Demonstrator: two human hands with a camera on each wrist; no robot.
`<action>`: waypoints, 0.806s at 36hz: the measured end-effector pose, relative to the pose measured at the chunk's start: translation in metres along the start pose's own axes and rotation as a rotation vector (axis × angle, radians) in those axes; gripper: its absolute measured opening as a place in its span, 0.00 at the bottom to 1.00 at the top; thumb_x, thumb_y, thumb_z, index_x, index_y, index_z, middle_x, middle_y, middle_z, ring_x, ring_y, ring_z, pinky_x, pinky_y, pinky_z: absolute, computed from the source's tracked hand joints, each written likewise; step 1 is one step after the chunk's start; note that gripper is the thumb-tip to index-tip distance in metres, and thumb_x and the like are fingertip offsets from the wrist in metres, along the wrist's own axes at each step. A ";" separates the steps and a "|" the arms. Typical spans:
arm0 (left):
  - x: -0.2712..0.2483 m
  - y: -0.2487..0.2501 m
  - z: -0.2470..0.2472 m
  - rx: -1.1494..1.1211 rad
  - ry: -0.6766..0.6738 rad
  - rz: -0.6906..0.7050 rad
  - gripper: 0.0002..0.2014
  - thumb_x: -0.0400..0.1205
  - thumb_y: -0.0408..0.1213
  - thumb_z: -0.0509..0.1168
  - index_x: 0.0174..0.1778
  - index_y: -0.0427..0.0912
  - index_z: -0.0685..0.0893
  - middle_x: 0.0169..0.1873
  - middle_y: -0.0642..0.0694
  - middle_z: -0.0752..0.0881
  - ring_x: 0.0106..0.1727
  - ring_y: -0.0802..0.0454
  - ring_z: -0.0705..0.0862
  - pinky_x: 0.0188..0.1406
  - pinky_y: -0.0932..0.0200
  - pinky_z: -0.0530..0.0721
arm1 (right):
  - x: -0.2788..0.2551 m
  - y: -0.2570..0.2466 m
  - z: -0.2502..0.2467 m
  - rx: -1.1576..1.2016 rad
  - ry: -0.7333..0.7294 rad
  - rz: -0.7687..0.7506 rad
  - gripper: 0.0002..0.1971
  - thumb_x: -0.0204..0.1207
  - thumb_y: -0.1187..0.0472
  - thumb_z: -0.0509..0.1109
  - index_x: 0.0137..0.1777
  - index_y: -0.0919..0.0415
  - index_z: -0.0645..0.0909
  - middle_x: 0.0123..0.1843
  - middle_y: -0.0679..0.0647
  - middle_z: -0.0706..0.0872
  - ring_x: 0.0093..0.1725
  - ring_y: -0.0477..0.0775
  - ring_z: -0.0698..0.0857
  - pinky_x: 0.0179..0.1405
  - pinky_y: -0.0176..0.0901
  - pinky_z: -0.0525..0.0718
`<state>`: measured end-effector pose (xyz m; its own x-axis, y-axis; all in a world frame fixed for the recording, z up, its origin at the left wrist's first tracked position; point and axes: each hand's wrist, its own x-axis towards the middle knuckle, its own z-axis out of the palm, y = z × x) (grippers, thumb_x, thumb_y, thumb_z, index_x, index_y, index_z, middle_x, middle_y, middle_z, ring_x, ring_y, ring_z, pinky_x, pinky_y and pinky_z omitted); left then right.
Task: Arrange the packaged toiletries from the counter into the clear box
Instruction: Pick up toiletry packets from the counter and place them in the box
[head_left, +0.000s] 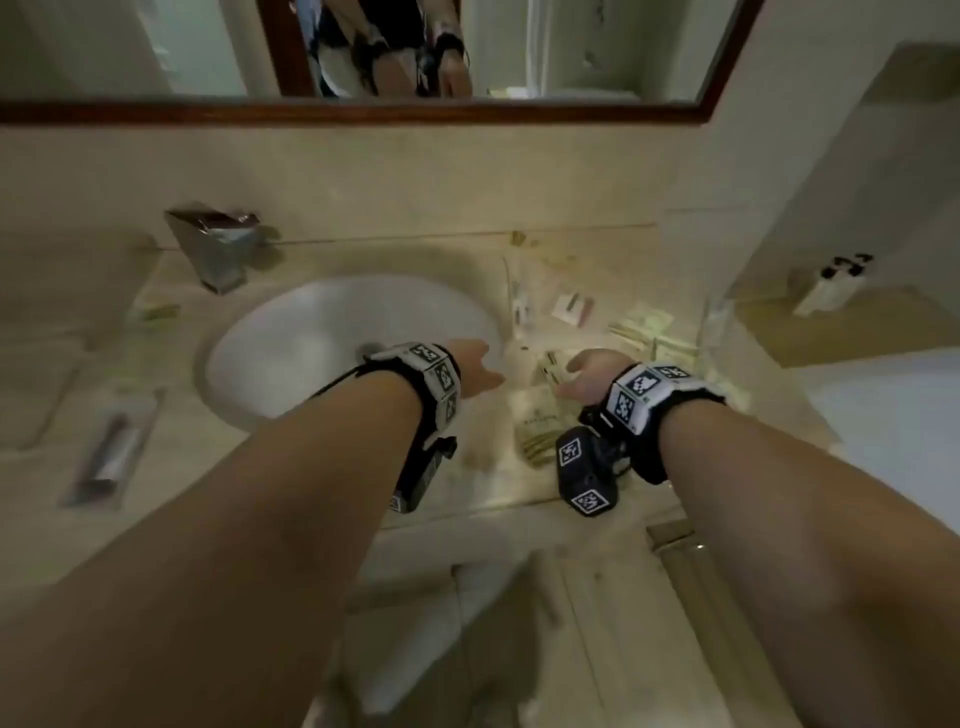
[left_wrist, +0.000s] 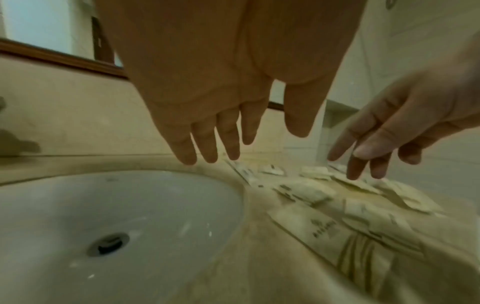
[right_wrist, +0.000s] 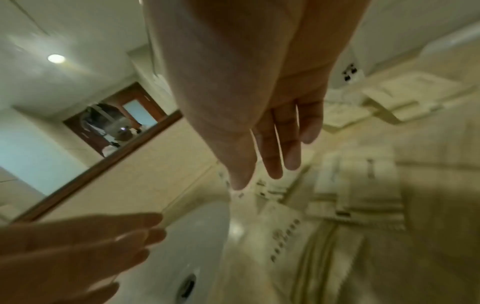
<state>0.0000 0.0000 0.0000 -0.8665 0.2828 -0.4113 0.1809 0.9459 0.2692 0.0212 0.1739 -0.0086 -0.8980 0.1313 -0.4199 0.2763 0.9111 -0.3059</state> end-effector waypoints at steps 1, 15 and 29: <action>0.002 0.006 0.005 0.014 -0.034 -0.006 0.32 0.86 0.50 0.55 0.83 0.40 0.55 0.83 0.42 0.57 0.83 0.44 0.59 0.81 0.52 0.57 | 0.003 0.004 0.007 0.030 -0.019 0.015 0.27 0.75 0.52 0.72 0.71 0.62 0.75 0.72 0.61 0.78 0.71 0.61 0.77 0.65 0.46 0.75; 0.042 0.018 0.044 0.059 -0.066 -0.088 0.33 0.77 0.45 0.69 0.78 0.46 0.67 0.75 0.42 0.70 0.74 0.41 0.73 0.74 0.49 0.73 | 0.027 0.024 0.053 0.019 -0.016 -0.035 0.26 0.71 0.52 0.75 0.65 0.63 0.76 0.64 0.61 0.83 0.64 0.63 0.81 0.63 0.50 0.81; 0.023 0.011 -0.007 -0.069 0.022 -0.099 0.19 0.80 0.44 0.67 0.62 0.36 0.80 0.59 0.39 0.84 0.62 0.42 0.81 0.58 0.53 0.77 | 0.030 -0.001 0.009 0.143 -0.079 -0.306 0.16 0.78 0.50 0.68 0.59 0.60 0.82 0.55 0.55 0.85 0.56 0.57 0.83 0.47 0.40 0.72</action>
<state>-0.0212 0.0155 -0.0004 -0.8887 0.1844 -0.4197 0.0623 0.9556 0.2879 -0.0026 0.1733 -0.0282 -0.9191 -0.1752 -0.3530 0.0485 0.8386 -0.5425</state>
